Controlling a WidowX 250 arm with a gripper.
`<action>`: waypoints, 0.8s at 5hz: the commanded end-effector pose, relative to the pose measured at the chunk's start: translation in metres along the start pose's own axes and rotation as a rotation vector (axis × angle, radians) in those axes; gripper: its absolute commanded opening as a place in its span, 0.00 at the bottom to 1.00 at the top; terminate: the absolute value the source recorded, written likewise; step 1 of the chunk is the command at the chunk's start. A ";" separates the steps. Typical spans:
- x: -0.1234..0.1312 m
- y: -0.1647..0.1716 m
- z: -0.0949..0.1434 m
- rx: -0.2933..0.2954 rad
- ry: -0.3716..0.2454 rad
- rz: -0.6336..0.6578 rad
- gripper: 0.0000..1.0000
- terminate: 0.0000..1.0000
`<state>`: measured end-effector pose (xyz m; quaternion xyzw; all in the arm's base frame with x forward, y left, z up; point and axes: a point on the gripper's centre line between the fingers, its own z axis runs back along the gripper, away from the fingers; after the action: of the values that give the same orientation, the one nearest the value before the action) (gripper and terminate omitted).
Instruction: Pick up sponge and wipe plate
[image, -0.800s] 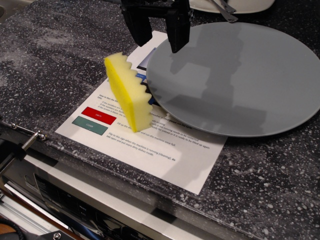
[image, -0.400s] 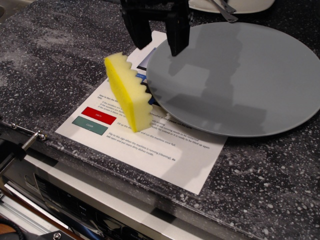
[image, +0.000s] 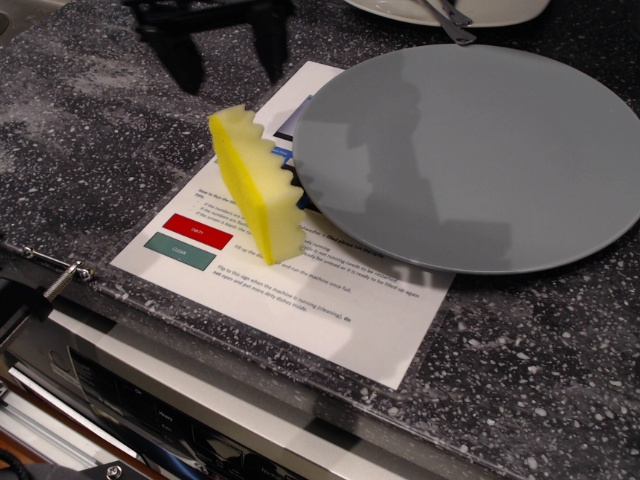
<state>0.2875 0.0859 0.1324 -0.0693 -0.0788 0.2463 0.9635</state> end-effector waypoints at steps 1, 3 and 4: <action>-0.013 0.009 -0.001 0.098 -0.167 0.162 1.00 0.00; -0.015 -0.011 -0.034 0.129 -0.200 0.218 1.00 0.00; -0.017 -0.011 -0.047 0.097 -0.251 0.246 1.00 0.00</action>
<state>0.2859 0.0651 0.0761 0.0053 -0.1555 0.3771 0.9130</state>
